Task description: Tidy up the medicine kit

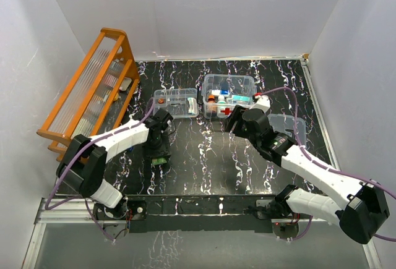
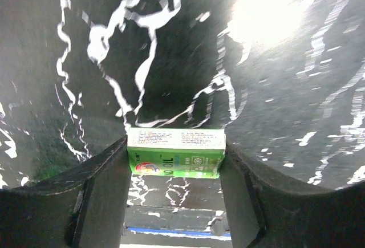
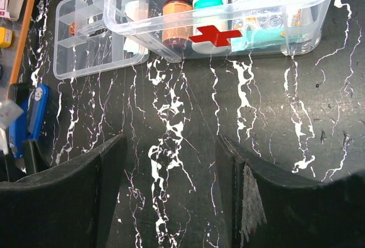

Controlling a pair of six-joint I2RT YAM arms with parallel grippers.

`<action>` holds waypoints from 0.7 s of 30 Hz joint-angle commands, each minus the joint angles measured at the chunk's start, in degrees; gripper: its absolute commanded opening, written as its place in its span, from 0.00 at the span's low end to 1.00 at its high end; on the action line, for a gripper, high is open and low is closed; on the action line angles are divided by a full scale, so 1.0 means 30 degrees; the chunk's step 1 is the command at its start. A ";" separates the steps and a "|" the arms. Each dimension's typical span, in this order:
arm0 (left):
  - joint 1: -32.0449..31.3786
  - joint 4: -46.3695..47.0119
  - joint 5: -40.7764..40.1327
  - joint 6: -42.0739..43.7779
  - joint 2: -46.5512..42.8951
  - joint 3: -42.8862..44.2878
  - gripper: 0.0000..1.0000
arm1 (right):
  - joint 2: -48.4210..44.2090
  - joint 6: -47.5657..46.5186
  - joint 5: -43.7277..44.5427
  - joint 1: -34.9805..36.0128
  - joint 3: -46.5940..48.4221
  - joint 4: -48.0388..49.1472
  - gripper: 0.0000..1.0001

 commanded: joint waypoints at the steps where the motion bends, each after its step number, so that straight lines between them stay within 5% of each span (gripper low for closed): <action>1: -0.0053 -0.0522 -0.1250 0.1998 0.0502 0.3039 0.54 | -0.0616 -0.0282 0.0698 -0.0080 0.0272 0.0402 0.61; 14: 0.2050 -0.1438 -0.1700 0.6955 0.8996 1.5546 0.54 | -0.1655 -0.0291 0.1441 -0.0132 0.0793 -0.0995 0.61; 21: 0.2905 -0.2099 -0.1407 0.7904 1.2420 1.9181 0.55 | -0.2110 -0.0172 0.1692 -0.0110 0.0875 -0.1571 0.61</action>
